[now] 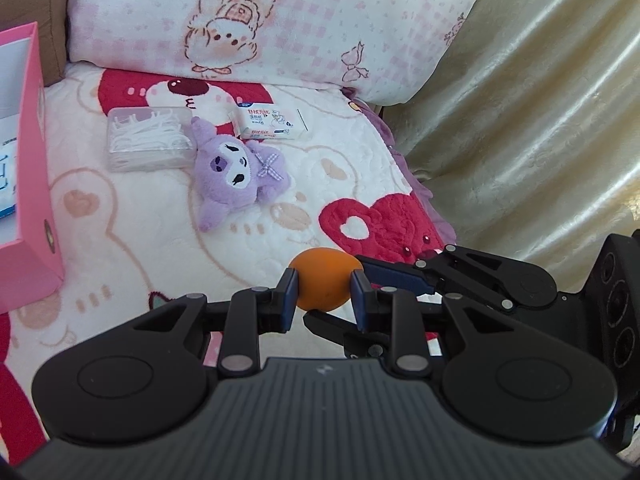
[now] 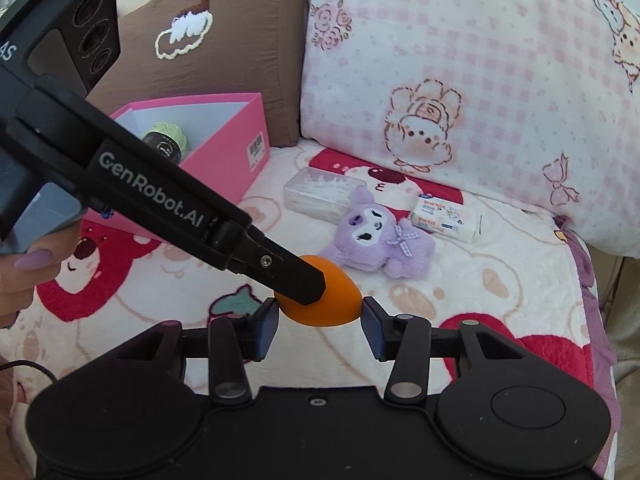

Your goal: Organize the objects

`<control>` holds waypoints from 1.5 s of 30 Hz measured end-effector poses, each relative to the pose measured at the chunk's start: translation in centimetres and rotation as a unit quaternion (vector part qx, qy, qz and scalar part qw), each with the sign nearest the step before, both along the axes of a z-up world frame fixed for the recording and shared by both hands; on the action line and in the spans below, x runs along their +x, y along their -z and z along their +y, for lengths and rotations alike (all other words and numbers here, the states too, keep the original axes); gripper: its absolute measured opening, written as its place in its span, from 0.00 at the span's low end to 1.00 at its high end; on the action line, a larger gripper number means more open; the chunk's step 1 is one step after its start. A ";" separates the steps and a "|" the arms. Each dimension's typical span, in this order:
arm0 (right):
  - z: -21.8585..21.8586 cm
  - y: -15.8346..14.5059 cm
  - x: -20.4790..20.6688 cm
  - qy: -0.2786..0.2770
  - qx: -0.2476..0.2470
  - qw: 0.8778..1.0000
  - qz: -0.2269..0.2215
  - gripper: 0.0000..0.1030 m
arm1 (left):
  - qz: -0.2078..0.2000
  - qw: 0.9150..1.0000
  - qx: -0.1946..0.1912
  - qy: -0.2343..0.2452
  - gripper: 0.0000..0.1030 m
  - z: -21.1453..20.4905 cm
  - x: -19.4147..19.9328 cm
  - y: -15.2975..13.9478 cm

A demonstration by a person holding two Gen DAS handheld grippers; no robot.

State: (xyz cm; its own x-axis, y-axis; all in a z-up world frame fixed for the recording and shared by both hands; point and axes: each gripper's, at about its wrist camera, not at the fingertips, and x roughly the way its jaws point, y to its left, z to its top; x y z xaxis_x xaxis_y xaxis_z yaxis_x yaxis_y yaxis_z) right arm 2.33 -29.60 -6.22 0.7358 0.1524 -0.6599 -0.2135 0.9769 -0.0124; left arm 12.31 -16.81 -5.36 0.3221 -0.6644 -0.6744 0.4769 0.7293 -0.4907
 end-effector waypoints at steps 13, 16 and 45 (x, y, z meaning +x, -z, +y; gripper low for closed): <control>3.9 -2.9 -0.3 -0.027 0.014 0.999 -0.013 0.54 | 0.008 1.000 0.017 -0.016 0.27 4.1 -2.1 -2.8; 4.9 -3.5 -0.6 -0.037 0.014 0.999 -0.012 0.55 | 0.007 1.000 0.017 -0.019 0.27 5.2 -2.6 -3.4; 12.9 -7.4 -2.7 -0.106 -0.020 0.994 -0.029 0.67 | -0.002 1.000 0.010 -0.030 0.27 13.4 -6.4 -8.0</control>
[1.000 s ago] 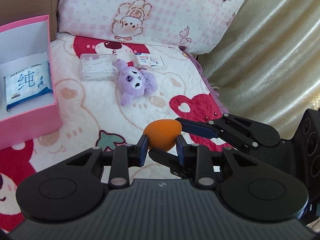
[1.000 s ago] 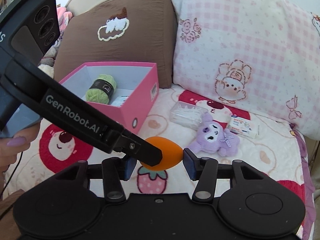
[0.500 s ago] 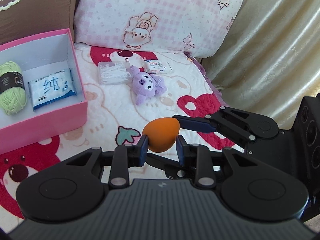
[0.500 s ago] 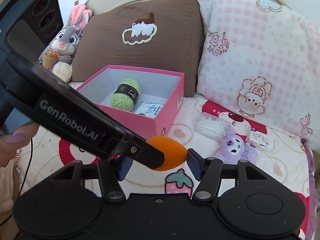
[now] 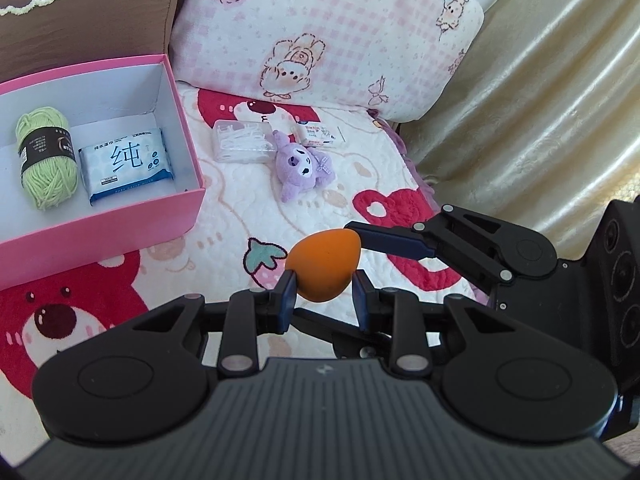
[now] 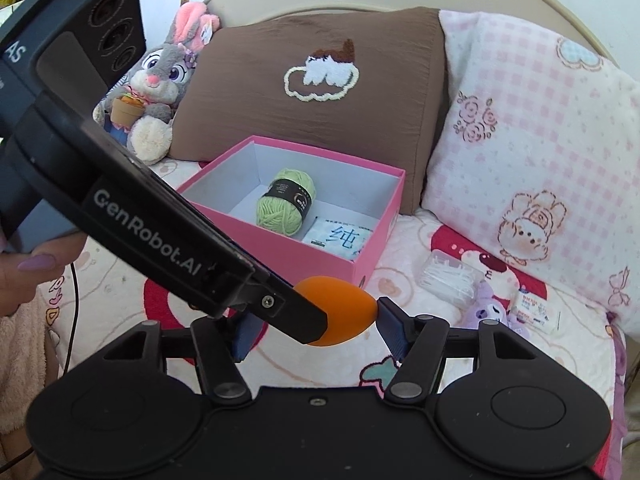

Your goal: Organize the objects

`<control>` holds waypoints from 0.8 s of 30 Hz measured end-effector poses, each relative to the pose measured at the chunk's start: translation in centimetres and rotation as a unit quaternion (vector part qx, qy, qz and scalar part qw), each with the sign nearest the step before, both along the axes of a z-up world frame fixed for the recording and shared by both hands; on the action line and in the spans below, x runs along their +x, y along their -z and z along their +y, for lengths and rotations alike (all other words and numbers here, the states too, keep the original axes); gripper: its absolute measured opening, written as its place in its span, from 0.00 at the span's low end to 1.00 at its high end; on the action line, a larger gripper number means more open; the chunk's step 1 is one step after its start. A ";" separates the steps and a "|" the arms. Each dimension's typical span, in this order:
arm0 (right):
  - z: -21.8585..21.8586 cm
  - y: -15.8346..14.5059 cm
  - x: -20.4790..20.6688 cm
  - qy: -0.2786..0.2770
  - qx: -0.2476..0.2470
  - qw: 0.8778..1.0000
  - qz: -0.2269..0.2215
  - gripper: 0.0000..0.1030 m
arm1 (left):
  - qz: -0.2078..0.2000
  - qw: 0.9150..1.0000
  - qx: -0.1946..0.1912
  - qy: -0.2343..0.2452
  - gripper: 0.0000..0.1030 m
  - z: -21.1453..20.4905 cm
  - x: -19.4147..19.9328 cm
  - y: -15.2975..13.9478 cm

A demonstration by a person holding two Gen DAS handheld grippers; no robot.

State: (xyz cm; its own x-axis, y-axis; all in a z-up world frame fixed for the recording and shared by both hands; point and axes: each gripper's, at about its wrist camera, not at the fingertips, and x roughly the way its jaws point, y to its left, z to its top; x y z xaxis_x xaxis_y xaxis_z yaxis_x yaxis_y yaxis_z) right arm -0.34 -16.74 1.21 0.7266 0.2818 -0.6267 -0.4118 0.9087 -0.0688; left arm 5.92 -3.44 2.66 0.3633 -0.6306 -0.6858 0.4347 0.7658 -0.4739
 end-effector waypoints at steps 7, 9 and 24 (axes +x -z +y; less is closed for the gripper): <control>1.1 -0.9 0.2 -0.010 -0.008 1.000 -0.010 0.72 | -0.001 1.000 -0.012 -0.006 0.27 1.5 0.1 -0.8; 1.6 -1.2 0.4 -0.015 -0.012 1.000 -0.015 0.72 | -0.003 1.000 -0.012 -0.010 0.27 1.9 0.1 -1.0; 4.2 -1.7 2.4 -0.028 -0.024 0.999 -0.026 0.76 | -0.029 0.999 -0.023 -0.028 0.28 4.8 0.2 -1.8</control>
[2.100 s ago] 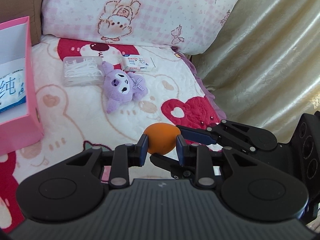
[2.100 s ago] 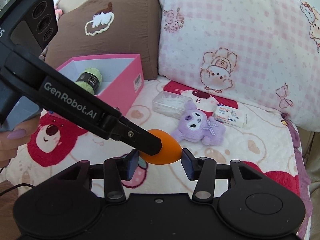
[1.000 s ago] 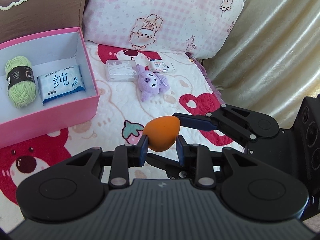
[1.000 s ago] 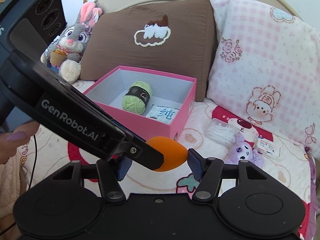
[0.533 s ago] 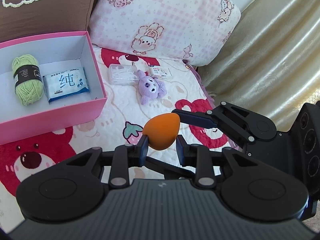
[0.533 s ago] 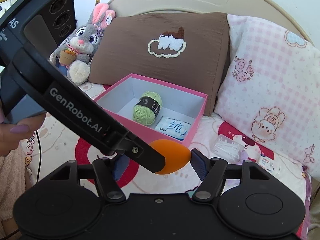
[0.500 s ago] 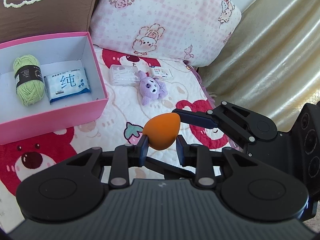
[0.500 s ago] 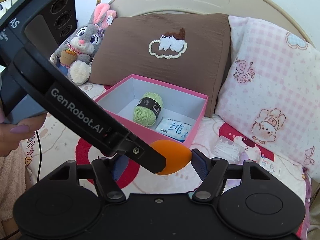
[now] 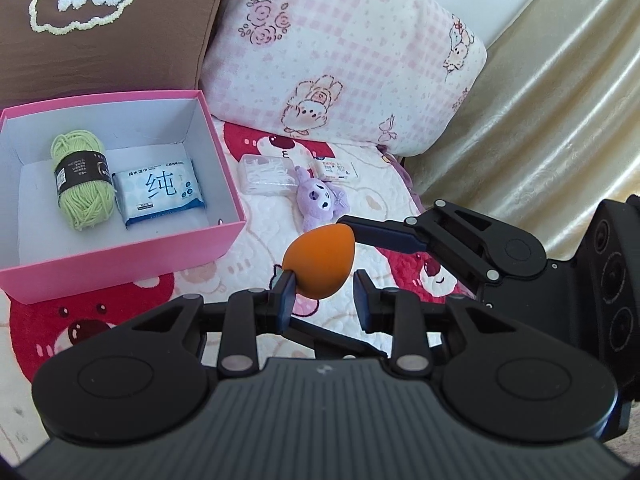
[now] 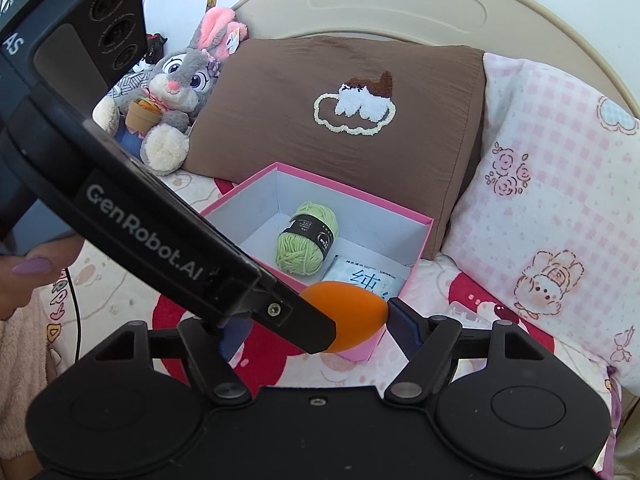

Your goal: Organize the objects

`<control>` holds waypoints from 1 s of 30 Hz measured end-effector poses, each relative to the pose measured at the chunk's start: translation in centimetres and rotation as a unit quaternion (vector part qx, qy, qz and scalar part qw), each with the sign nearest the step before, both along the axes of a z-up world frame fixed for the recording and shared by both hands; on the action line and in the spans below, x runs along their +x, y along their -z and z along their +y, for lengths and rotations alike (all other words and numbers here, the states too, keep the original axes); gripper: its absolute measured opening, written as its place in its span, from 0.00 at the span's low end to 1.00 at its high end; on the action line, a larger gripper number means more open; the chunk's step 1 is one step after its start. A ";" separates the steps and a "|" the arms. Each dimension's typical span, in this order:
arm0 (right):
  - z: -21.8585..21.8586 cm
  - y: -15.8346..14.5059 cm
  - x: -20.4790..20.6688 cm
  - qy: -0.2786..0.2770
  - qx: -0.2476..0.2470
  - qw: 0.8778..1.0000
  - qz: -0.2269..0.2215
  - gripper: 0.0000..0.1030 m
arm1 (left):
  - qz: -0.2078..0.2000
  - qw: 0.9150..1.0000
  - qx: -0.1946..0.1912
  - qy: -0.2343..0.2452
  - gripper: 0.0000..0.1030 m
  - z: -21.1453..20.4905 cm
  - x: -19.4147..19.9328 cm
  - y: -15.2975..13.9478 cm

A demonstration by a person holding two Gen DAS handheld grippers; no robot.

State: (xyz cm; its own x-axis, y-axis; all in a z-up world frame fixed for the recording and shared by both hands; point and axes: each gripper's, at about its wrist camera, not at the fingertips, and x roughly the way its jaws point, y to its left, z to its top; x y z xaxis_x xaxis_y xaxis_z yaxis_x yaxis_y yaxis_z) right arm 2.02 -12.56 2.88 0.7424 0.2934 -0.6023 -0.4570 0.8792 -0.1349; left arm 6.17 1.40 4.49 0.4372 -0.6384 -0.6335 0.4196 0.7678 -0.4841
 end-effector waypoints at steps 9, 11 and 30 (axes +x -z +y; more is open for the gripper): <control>1.4 -0.4 1.7 -0.014 0.004 1.000 -0.005 0.76 | -0.004 1.000 -0.007 -0.021 0.28 2.1 1.3 -0.4; 1.8 -0.5 2.0 -0.016 0.001 1.000 -0.012 0.76 | -0.003 1.000 -0.009 -0.023 0.28 2.5 1.6 -0.7; 3.2 -0.3 7.7 -0.020 -0.030 0.999 0.003 0.67 | 0.001 0.999 0.052 -0.011 0.28 2.7 7.5 -2.2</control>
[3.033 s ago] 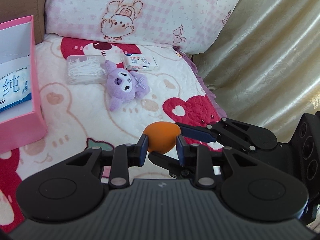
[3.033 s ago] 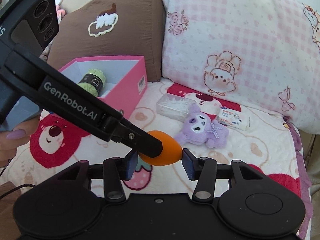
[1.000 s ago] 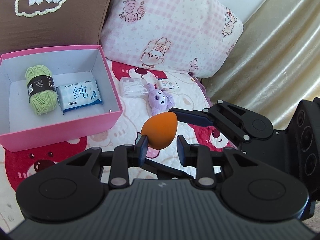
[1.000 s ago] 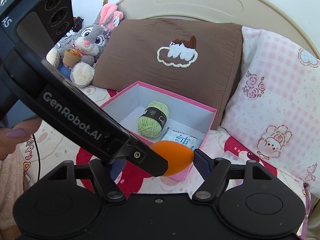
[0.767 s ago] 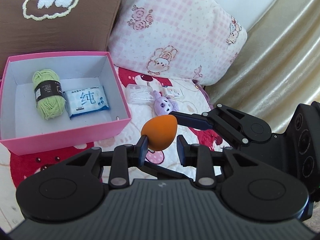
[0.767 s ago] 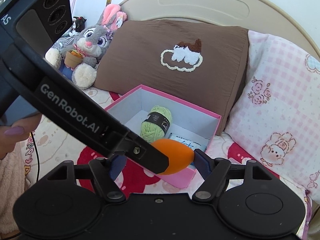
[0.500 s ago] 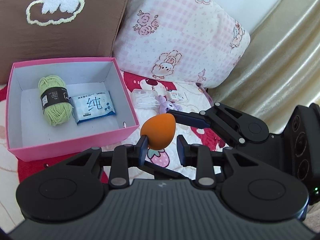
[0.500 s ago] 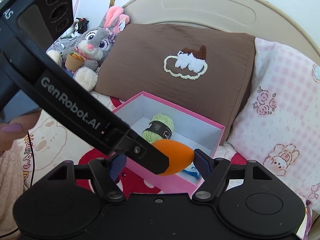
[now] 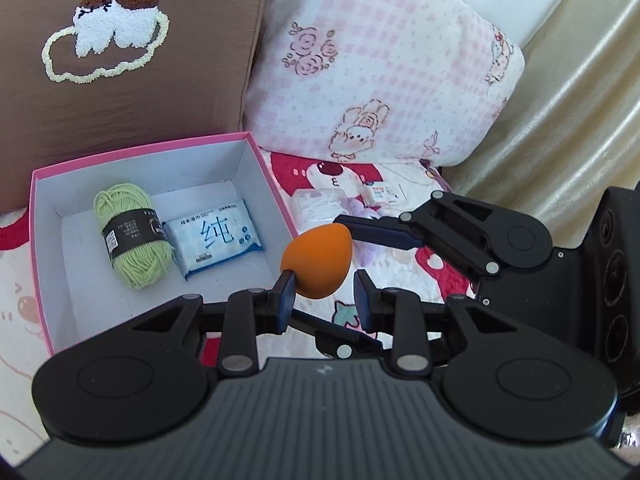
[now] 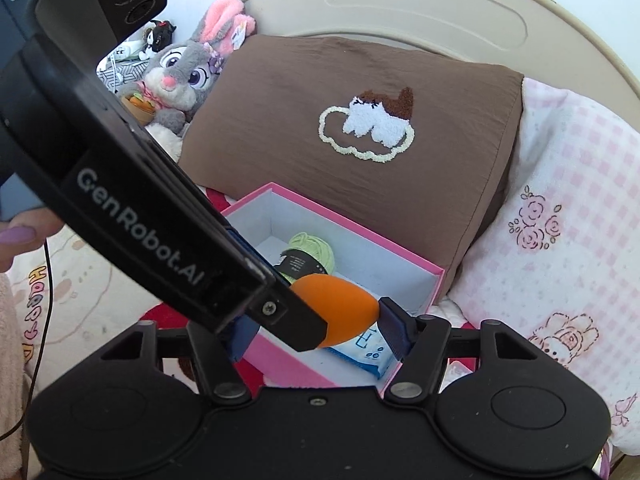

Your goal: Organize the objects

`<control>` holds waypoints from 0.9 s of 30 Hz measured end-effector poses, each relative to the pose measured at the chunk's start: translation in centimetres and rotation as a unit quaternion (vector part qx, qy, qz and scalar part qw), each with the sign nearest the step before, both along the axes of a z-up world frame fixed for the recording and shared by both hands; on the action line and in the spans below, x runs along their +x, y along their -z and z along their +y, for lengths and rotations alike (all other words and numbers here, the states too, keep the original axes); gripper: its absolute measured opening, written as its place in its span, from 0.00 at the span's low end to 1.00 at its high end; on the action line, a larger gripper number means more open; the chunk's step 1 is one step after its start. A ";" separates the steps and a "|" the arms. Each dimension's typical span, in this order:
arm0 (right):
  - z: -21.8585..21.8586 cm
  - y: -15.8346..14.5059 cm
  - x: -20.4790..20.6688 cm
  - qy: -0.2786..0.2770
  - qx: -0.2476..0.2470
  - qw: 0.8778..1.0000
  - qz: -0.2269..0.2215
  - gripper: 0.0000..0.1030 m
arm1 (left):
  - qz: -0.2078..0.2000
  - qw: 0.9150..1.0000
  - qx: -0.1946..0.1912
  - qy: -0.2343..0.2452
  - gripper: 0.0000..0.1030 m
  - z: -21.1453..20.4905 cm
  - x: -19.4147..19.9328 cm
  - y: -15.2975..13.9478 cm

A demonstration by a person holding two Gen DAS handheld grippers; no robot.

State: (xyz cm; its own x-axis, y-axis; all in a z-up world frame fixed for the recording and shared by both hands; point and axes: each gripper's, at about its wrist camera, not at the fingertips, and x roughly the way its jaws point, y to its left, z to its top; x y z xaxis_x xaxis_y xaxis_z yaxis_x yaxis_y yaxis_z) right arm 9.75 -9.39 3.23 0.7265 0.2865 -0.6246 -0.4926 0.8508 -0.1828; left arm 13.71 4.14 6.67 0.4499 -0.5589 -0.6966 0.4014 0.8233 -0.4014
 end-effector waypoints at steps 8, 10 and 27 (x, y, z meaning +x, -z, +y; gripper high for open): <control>0.7 1.9 2.4 -0.015 -0.012 1.000 0.015 0.54 | -0.041 0.998 0.011 -0.037 0.29 1.2 1.4 0.7; 0.7 2.4 2.9 -0.014 -0.009 1.000 0.020 0.48 | -0.038 0.998 0.021 -0.044 0.29 1.2 1.9 1.3; 1.2 7.3 11.5 0.041 0.040 0.993 0.100 0.39 | -0.025 0.993 -0.024 -0.108 0.29 4.1 8.7 8.0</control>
State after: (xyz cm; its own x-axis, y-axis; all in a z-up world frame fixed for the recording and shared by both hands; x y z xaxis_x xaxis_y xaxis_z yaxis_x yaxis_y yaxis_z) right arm 21.21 -8.16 -4.04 0.6135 0.2865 -0.7359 -0.4411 0.8973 -0.0184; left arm 22.38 8.29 -1.28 0.5970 -0.4776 -0.6446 0.2374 0.8726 -0.4268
